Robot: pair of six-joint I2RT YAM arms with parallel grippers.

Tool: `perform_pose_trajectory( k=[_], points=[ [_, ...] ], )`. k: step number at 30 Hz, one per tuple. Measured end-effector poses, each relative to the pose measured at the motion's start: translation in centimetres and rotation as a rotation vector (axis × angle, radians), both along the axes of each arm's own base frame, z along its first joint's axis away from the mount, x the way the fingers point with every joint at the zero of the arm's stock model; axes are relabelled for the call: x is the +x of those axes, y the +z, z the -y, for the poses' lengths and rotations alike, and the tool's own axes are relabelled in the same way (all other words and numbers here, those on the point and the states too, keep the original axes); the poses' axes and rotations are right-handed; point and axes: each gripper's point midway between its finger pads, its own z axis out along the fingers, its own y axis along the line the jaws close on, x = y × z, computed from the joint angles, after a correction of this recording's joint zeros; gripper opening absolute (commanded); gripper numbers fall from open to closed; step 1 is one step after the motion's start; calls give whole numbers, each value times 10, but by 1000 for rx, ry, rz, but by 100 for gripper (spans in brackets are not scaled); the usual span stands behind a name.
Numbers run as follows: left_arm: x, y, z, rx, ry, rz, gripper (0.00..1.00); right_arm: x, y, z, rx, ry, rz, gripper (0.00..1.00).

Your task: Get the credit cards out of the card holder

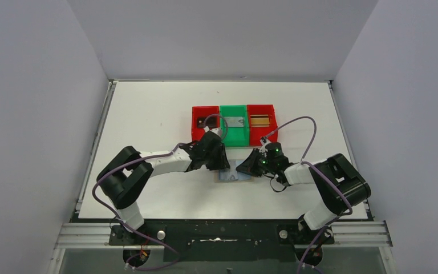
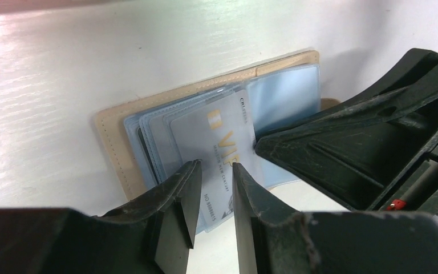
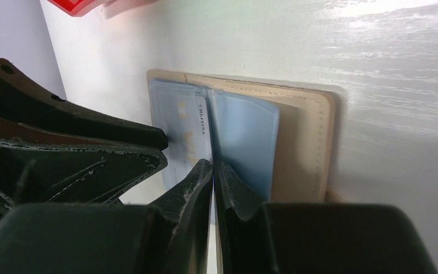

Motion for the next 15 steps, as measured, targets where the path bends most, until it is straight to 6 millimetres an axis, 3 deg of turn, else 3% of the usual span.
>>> perform_pose_trajectory(
  k=[11, 15],
  points=[
    [-2, -1, -8, 38, 17, 5, 27, 2, -1, 2, -12, -15, 1, 9],
    [-3, -1, -9, 37, 17, 7, 27, 2, 0, 1, -7, -12, 5, 23]
  ],
)
